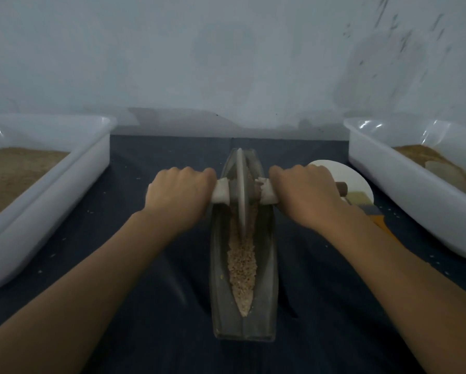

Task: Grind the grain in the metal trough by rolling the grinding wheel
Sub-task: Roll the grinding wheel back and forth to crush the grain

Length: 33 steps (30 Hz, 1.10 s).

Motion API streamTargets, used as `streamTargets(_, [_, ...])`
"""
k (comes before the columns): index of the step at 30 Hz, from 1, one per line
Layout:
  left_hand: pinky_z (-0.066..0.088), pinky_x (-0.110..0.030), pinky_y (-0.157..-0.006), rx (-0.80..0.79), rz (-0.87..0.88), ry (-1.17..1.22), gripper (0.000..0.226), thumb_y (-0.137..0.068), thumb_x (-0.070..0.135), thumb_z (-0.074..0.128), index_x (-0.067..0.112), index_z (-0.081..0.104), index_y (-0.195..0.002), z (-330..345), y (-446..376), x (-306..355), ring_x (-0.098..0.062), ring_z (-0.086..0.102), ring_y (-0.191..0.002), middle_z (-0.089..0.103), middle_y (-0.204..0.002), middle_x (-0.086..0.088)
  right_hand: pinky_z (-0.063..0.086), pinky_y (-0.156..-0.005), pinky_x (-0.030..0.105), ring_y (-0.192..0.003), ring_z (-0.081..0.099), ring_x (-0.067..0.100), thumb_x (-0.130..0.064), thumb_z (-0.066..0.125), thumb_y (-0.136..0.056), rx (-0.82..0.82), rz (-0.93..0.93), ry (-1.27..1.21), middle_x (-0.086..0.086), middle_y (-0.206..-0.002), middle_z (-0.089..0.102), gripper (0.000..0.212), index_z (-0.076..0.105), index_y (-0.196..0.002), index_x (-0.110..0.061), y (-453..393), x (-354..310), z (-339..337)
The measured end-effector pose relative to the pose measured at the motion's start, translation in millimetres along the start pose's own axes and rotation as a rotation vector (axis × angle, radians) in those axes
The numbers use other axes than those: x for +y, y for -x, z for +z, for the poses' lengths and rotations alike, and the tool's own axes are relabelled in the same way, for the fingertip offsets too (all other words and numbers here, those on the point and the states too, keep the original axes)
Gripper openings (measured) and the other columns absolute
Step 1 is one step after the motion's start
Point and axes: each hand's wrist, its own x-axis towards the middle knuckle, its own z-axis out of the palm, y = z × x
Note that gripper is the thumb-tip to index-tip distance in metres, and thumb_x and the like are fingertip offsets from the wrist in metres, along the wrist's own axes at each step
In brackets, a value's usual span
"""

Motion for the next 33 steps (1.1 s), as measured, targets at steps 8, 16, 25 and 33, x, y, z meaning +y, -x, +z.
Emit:
streamTargets(8, [0.016,-0.020,-0.042,-0.027,0.156,0.052,0.057,-0.038,0.024,0.087,0.022,0.039,-0.070,-32.6,60.2,-2.6,-0.014,0.027,-0.036,0.040,-0.049,0.007,0.015,-0.045,0.025,-0.041,0.050,0.028,-0.016,0.085,-0.048,-0.006,-0.079,0.009,0.002,-0.054,0.054,0.049,0.044,-0.076,-0.017,54.9,-13.1,-26.3])
streamTargets(16, [0.023,-0.032,-0.048,0.027,0.036,-0.072,0.034,-0.080,0.026,0.062,0.022,0.029,-0.080,7.8,-17.8,-0.8,-0.020,0.030,-0.048,0.025,-0.057,0.007,0.021,-0.049,0.031,-0.056,0.048,0.027,-0.031,0.064,-0.079,0.020,0.071,-0.015,0.001,-0.067,0.056,0.031,0.035,-0.083,-0.021,-12.9,7.7,26.5])
streamTargets(25, [0.034,-0.029,-0.050,-0.097,0.085,0.071,0.035,-0.077,0.038,0.067,0.029,0.034,-0.082,-11.7,28.9,-4.9,-0.015,0.043,-0.053,0.044,-0.064,0.008,0.016,-0.045,0.028,-0.052,0.054,0.028,-0.016,0.073,-0.069,0.036,-0.099,0.052,0.004,-0.064,0.056,0.031,0.046,-0.084,-0.016,30.0,-7.8,-16.2])
streamTargets(33, [0.014,-0.019,-0.045,-0.050,0.158,0.026,0.050,-0.048,0.028,0.087,0.023,0.043,-0.073,-27.7,50.0,-4.1,-0.013,0.024,-0.037,0.038,-0.050,0.009,0.017,-0.046,0.028,-0.047,0.054,0.028,-0.016,0.079,-0.060,-0.021,-0.055,0.033,0.002,-0.060,0.057,0.044,0.039,-0.078,-0.020,52.8,-11.7,-21.9])
